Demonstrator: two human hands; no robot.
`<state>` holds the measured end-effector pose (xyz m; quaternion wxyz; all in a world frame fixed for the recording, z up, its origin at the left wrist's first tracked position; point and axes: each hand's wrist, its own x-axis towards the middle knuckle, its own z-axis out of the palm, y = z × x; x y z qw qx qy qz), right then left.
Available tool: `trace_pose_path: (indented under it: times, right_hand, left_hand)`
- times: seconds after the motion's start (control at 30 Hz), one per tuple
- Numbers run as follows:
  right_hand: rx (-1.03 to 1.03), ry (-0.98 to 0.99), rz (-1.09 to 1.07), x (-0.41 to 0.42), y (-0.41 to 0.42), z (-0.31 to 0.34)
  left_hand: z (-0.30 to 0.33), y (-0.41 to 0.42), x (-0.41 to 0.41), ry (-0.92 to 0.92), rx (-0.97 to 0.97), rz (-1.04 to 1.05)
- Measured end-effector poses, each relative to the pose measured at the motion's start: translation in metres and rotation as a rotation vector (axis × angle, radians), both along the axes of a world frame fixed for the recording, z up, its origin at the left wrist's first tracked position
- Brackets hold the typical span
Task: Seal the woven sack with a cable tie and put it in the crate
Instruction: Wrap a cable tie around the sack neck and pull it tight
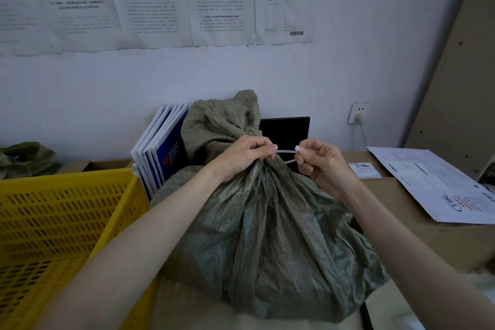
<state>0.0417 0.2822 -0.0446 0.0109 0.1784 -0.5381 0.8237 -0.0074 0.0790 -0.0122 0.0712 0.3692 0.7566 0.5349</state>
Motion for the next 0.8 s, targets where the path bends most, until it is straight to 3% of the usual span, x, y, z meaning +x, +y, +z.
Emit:
trace_pose_path:
  times: [0.8]
  right_hand:
    - [0.005,-0.007,0.027,-0.0016,-0.0016,-0.0037]
  left_hand:
    - [-0.0026,-0.0007,-0.0035,-0.008,0.019,0.005]
